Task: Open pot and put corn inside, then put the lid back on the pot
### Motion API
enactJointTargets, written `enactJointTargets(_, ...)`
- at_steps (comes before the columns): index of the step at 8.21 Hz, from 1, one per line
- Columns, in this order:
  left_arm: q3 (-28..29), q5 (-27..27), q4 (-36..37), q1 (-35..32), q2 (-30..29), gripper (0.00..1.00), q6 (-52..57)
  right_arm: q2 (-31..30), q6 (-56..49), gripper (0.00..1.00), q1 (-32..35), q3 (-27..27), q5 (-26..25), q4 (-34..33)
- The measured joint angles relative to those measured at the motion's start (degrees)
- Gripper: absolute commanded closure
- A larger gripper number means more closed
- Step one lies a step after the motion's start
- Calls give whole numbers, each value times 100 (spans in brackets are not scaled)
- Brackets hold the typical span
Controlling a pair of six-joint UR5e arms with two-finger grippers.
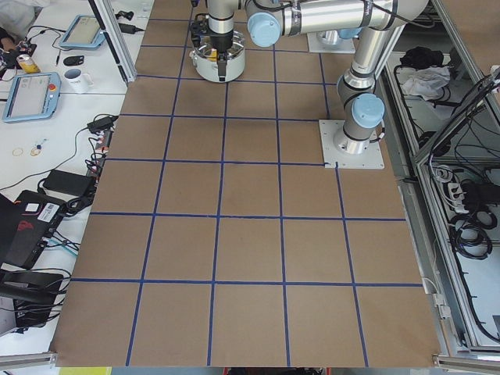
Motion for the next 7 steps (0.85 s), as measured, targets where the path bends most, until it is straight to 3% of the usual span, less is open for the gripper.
enactJointTargets(7,-8,370,-105,-435,152,0,-1,-2,-23,83,0,26,-17,-79)
